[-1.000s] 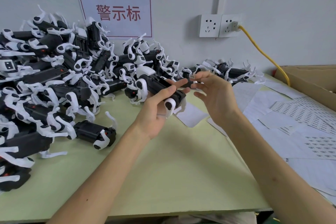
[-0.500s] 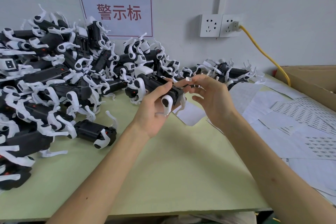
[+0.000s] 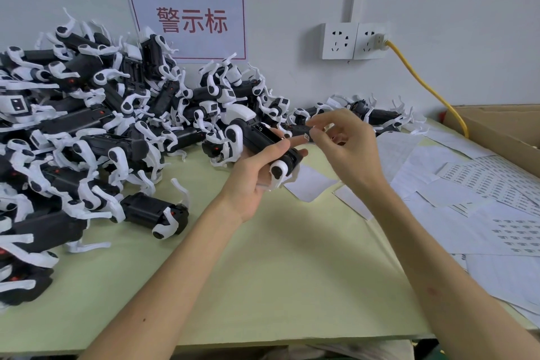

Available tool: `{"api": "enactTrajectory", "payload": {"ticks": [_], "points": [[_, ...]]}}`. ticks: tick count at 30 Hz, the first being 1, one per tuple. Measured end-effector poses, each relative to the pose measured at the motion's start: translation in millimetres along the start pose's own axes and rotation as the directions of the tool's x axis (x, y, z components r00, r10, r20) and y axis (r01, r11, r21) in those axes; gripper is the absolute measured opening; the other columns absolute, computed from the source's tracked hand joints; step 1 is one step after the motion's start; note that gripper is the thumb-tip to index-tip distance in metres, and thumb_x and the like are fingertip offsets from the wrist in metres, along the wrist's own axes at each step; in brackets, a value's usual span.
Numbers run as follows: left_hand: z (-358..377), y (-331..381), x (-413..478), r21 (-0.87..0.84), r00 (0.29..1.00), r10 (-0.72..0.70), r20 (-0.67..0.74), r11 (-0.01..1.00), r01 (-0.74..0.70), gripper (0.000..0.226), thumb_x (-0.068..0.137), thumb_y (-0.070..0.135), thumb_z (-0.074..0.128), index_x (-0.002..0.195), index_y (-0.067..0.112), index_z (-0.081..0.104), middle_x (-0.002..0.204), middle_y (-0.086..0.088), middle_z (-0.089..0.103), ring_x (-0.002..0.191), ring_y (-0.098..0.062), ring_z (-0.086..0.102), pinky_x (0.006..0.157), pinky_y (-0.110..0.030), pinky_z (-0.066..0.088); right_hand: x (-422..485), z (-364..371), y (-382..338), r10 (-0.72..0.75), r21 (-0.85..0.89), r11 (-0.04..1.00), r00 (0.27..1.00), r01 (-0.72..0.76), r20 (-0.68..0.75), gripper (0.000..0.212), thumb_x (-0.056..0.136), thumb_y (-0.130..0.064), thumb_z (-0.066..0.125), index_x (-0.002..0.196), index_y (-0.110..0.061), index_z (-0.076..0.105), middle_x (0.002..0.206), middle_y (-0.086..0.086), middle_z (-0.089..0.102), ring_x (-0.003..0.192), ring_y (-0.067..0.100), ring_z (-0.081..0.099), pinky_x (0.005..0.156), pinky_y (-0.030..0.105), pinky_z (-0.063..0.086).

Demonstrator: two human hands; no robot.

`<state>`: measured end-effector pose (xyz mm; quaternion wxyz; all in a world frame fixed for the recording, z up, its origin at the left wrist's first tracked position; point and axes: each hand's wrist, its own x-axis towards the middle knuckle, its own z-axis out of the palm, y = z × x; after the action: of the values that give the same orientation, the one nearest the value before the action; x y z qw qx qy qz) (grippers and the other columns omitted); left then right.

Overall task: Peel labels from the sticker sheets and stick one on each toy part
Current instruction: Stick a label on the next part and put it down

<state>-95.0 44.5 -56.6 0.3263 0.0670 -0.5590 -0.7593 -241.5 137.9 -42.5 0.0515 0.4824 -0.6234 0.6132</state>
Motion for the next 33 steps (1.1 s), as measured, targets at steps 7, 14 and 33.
{"api": "enactTrajectory", "payload": {"ticks": [7,14,33], "points": [[-5,-2,2,0.127,0.996,-0.053,-0.070,0.990,0.061,0.053,0.082,0.031,0.073,0.129,0.008,0.065,0.121,-0.005,0.074,0.112,-0.023,0.071,0.093,-0.034,0.054,1,-2,4,-0.035,-0.101,0.994,0.994,0.046,0.107,0.011,0.087,-0.005,0.072,0.087,-0.015,0.076,0.085,-0.013,0.066,0.067,0.004,0.056,0.068,0.022,0.047],[-4,-5,3,0.117,0.988,-0.049,-0.148,0.991,0.067,0.030,0.082,0.035,0.072,0.106,0.019,0.079,0.123,-0.008,0.074,0.114,-0.025,0.069,0.099,-0.038,0.049,0,-1,9,-0.142,-0.169,0.973,0.986,0.156,0.091,0.014,0.082,-0.003,0.077,0.083,-0.017,0.073,0.081,-0.013,0.062,0.067,0.003,0.057,0.066,0.009,0.039],[-4,-2,6,0.117,0.936,-0.052,-0.349,0.988,0.099,0.087,0.077,0.083,0.041,0.129,0.018,0.068,0.120,-0.002,0.076,0.115,-0.017,0.070,0.103,-0.034,0.050,-18,29,2,0.266,0.260,0.887,0.884,-0.380,0.384,0.086,0.079,-0.026,0.087,0.148,-0.032,0.037,0.121,-0.003,0.065,0.105,0.011,0.071,0.082,0.012,0.051]]}}
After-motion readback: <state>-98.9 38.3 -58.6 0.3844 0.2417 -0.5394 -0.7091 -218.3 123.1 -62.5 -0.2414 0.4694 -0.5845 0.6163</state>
